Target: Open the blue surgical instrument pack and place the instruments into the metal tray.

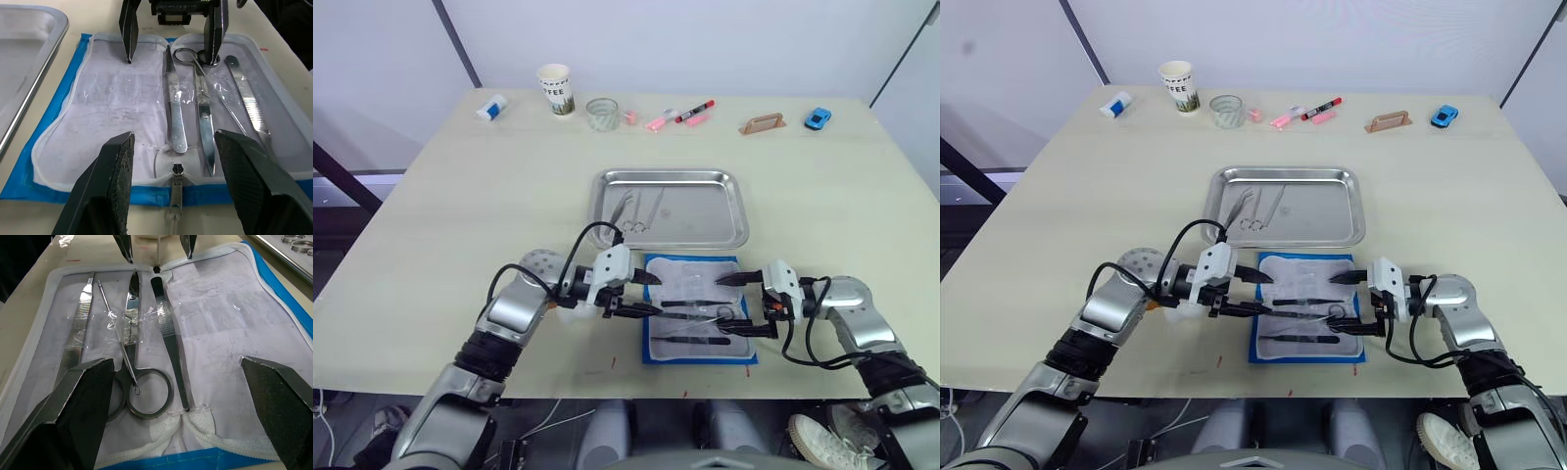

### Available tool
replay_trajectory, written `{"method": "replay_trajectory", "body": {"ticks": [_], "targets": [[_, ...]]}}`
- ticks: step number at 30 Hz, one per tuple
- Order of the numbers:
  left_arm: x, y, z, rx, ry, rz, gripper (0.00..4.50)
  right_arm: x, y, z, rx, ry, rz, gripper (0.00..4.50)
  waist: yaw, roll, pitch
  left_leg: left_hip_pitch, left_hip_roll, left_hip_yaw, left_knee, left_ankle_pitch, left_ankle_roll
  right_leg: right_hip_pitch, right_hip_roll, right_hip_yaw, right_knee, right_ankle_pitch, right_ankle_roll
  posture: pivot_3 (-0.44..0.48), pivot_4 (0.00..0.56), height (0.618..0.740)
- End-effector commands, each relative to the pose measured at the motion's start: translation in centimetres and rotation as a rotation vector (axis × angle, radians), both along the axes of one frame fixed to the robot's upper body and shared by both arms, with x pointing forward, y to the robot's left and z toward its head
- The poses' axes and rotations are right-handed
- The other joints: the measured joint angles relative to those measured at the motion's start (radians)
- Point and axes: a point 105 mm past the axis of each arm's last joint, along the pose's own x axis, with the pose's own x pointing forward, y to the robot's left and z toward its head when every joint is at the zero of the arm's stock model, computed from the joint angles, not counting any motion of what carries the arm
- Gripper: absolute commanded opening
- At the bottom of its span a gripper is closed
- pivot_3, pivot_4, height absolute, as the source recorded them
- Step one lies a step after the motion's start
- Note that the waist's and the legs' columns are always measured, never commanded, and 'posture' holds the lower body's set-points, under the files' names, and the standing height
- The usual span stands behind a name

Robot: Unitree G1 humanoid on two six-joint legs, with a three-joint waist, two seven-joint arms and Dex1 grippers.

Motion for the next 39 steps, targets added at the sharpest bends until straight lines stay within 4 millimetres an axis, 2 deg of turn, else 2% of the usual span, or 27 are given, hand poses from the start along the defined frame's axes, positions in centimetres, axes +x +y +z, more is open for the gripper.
{"method": "replay_trajectory", "body": {"ticks": [1, 4, 8, 10, 29, 33, 34, 35, 39], "targets": [[0.2, -0.8, 0.6, -0.004, -0.044, -0.026, 2.78, -0.8, -0.3, -2.0, -0.048, 0.082, -0.008, 4.5, 0.0, 0.0, 0.0, 0.0, 0.0, 0.0, 0.0, 0.0, 0.0, 0.0, 0.0, 0.0, 0.0, 0.0, 0.0, 0.0, 0.15, 0.74], [0.3, -1.1, 0.3, 0.007, -0.049, -0.032, 2.78, -0.8, -0.2, -2.0, -0.047, 0.082, -0.01, 4.5, 0.0, 0.0, 0.0, 0.0, 0.0, 0.0, 0.0, 0.0, 0.0, 0.0, 0.0, 0.0, 0.0, 0.0, 0.0, 0.0, 0.15, 0.74], [0.6, -1.3, 0.1, 0.022, -0.049, -0.025, 1.64, -0.8, -0.2, -2.1, -0.046, 0.082, -0.013, 4.5, -0.001, 0.0, 0.0, 0.0, 0.0, 0.0, 0.0, 0.0, 0.0, 0.0, 0.0, 0.0, 0.0, 0.0, 0.0, 0.0, 0.15, 0.74], [0.7, -1.4, 0.0, 0.033, -0.052, -0.029, 0.58, -0.9, -0.2, -2.1, -0.046, 0.083, -0.016, 4.5, -0.001, 0.0, 0.0, 0.0, 0.0, 0.0, 0.0, 0.0, 0.0, 0.0, 0.0, 0.0, 0.0, 0.0, 0.0, 0.0, 0.15, 0.74], [0.6, -2.7, 0.0, 0.078, -0.056, -0.04, 0.58, -0.8, -0.2, -2.1, -0.046, 0.084, -0.024, 4.5, -0.001, 0.0, 0.0, 0.0, 0.0, 0.0, 0.0, 0.0, 0.0, 0.0, 0.001, 0.0, 0.0, 0.0, 0.0, 0.0, 0.15, 0.74], [0.3, -2.8, 0.1, 0.075, -0.043, -0.045, 1.69, -0.9, -0.2, -2.1, -0.046, 0.085, -0.025, 4.5, -0.001, 0.0, 0.0, 0.0, 0.0, 0.0, 0.0, 0.0, 0.0, 0.0, 0.001, 0.0, 0.0, 0.0, 0.0, 0.0, 0.15, 0.74], [0.3, -2.8, 0.1, 0.079, -0.047, -0.044, 2.34, -0.9, -0.2, -2.1, -0.046, 0.085, -0.026, 4.5, -0.001, 0.0, 0.0, 0.0, 0.0, 0.0, 0.0, 0.0, 0.0, 0.0, 0.001, 0.0, 0.0, 0.0, 0.0, 0.0, 0.15, 0.74], [0.3, -2.7, 0.1, 0.082, -0.049, -0.044, 2.74, -0.9, -0.2, -2.2, -0.046, 0.085, -0.026, 4.5, -0.002, 0.0, 0.0, 0.0, 0.0, 0.0, 0.0, 0.0, 0.0, 0.0, 0.001, 0.0, 0.0, 0.0, 0.0, 0.0, 0.15, 0.74], [0.3, -2.6, 0.1, 0.083, -0.049, -0.039, 2.74, -1.0, -0.2, -2.2, -0.047, 0.087, -0.028, 4.5, -0.001, 0.0, 0.0, 0.0, 0.0, 0.0, 0.0, 0.0, 0.0, 0.0, 0.001, 0.0, 0.0, 0.0, 0.0, 0.0, 0.15, 0.74]]}}
